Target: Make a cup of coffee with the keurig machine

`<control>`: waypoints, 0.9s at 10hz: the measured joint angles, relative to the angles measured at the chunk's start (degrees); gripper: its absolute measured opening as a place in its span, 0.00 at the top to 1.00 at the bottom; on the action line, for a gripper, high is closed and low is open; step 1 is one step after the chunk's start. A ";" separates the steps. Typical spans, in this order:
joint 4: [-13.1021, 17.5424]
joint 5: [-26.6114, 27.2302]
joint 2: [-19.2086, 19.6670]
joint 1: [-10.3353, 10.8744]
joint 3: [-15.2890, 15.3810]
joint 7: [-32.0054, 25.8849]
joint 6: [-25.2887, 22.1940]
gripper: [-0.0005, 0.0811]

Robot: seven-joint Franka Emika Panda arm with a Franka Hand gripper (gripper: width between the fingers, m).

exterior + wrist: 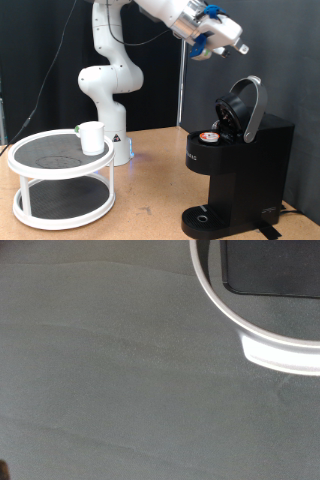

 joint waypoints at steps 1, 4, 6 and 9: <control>-0.09 0.00 0.00 -0.03 -0.04 -0.22 -0.02 0.09; 1.35 -2.10 0.48 0.00 0.31 5.68 -4.60 0.09; 3.25 -3.43 1.27 0.37 2.92 8.93 -2.33 0.09; 6.61 -8.03 3.27 1.10 7.25 11.96 -0.56 0.09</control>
